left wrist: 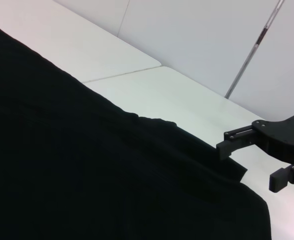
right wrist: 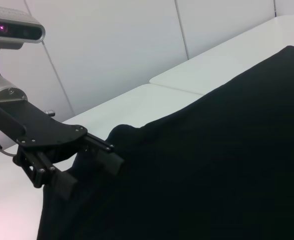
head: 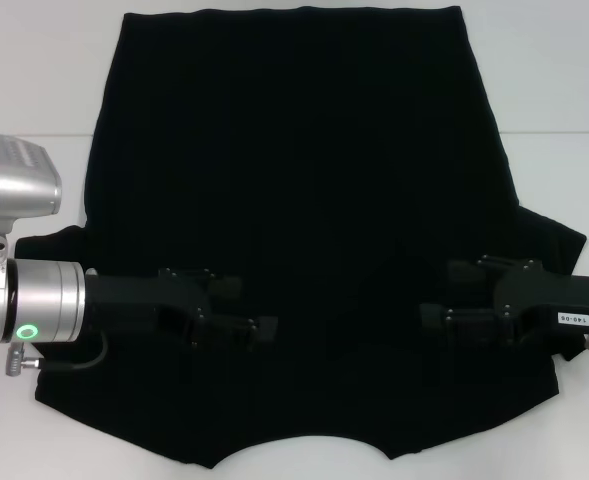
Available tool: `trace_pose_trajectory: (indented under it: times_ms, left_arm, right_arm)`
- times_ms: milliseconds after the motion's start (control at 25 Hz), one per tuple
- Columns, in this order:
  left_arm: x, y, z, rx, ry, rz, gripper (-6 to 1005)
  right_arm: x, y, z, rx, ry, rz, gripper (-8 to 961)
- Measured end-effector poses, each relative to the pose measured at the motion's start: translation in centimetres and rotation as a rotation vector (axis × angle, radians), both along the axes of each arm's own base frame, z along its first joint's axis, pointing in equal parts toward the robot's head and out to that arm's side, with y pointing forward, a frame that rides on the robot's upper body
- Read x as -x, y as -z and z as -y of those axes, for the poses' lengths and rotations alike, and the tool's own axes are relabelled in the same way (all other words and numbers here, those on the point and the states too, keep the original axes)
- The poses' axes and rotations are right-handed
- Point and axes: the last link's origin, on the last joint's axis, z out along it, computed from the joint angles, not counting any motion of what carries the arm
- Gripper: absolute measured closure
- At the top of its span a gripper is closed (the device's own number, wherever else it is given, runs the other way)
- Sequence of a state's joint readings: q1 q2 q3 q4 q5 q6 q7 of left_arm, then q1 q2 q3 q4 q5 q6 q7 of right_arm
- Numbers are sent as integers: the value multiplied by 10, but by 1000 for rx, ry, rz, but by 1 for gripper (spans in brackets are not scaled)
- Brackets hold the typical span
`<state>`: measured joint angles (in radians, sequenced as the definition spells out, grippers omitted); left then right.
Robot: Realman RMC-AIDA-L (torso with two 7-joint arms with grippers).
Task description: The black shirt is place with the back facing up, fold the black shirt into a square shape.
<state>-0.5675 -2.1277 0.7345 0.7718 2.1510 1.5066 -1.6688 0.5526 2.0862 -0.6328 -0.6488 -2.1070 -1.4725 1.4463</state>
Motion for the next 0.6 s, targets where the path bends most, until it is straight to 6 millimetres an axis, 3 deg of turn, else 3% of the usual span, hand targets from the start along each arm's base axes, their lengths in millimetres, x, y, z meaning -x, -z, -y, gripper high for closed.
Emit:
trace_pose_trajectory:
  times_ms: [600]
  left_arm:
    - [-2,0,1,10,16,3,75]
  right_arm:
    - [-1,-1,0,-2,12,-5,12]
